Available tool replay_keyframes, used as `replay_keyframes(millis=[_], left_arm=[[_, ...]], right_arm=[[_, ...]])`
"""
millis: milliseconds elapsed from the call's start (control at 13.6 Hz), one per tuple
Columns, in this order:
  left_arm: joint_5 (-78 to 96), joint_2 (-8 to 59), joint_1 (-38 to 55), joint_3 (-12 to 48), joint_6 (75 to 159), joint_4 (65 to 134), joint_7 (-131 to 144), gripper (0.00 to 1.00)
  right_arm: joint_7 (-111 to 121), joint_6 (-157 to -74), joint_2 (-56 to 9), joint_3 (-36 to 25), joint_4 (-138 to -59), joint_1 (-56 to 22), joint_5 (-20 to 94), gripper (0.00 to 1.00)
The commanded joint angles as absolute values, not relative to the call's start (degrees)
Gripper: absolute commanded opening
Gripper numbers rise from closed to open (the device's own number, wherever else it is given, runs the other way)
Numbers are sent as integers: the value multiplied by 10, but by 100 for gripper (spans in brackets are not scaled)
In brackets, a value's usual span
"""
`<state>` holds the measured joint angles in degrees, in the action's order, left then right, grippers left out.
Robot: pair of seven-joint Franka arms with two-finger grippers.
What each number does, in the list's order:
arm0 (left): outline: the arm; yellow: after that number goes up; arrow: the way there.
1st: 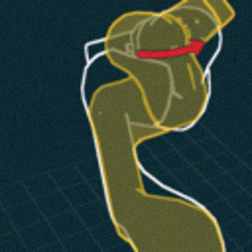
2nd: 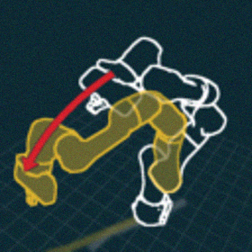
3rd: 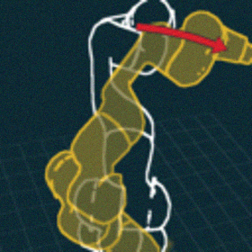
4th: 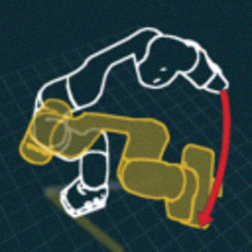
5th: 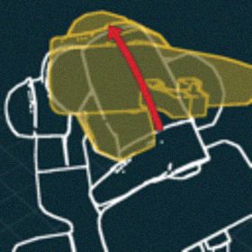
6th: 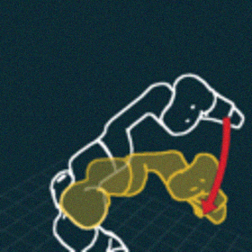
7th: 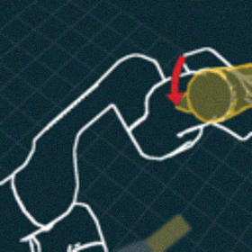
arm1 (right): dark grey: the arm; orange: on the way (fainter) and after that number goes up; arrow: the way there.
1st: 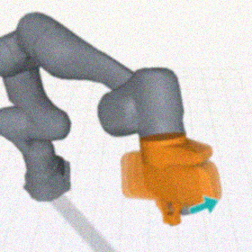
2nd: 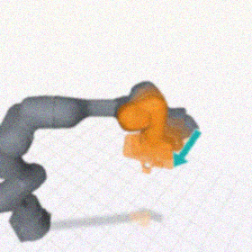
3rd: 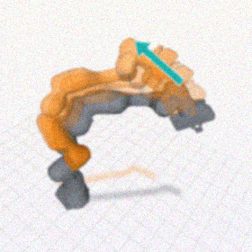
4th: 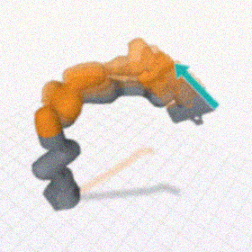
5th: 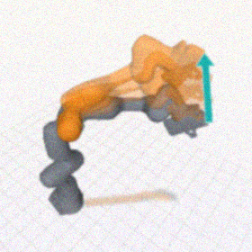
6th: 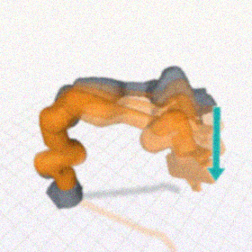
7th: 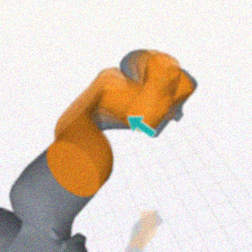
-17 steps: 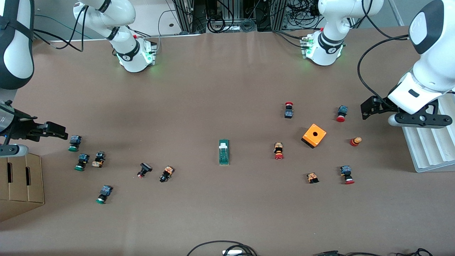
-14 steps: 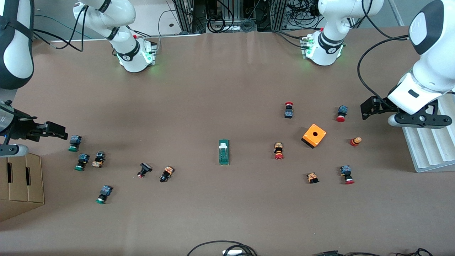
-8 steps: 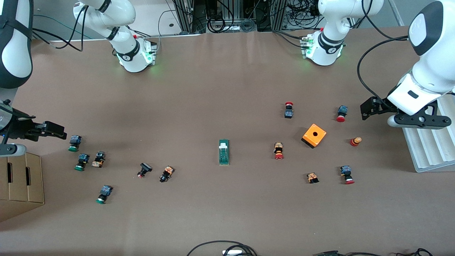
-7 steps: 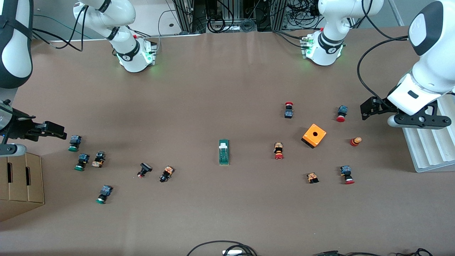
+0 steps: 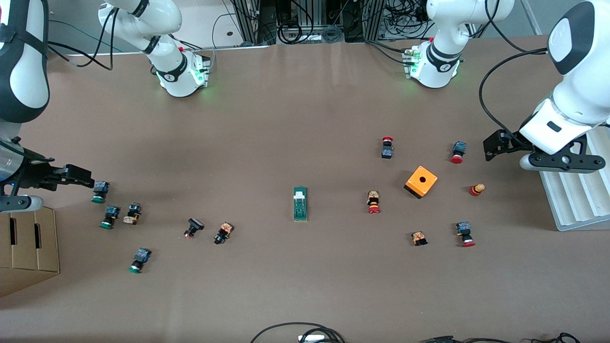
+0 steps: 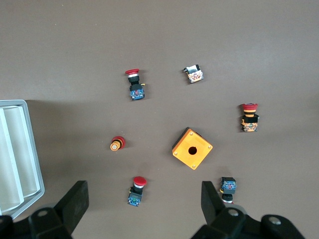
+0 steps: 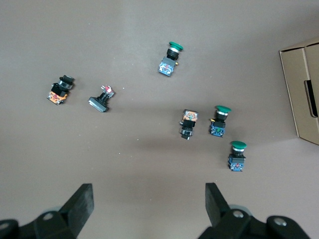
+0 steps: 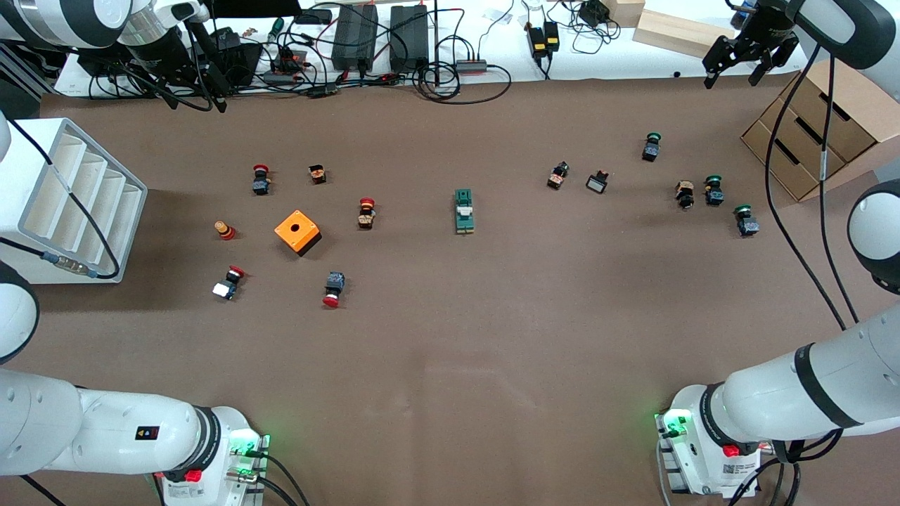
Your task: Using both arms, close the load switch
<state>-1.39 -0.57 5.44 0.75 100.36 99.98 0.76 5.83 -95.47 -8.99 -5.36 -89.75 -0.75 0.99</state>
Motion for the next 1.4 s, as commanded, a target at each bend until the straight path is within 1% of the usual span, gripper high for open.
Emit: replay_keyframes(millis=[0,221,441,662,1030,1177,1324], left_arm=[[-14,-2,54,5,995,987,2,100],[-14,-1,54,5,995,984,2,100],[-14,-1,54,5,995,984,2,100],[-13,-1,55,5,995,984,4,100],[39,11,59,7,1009,985,12,100],[41,11,63,11,1017,987,52,100],[38,11,89,29,1027,987,133,100]], right_arm=[[58,-956,-94,-52,-894,-9,6,100],[59,-965,-105,-50,-894,-11,18,100],[58,-997,-123,-50,-894,-34,25,99],[39,-1021,-147,-51,-893,-61,24,100],[37,-1057,-160,-50,-894,-71,26,100],[34,-1077,-168,-51,-894,-88,33,100],[29,-1081,-178,-51,-894,-93,34,100]])
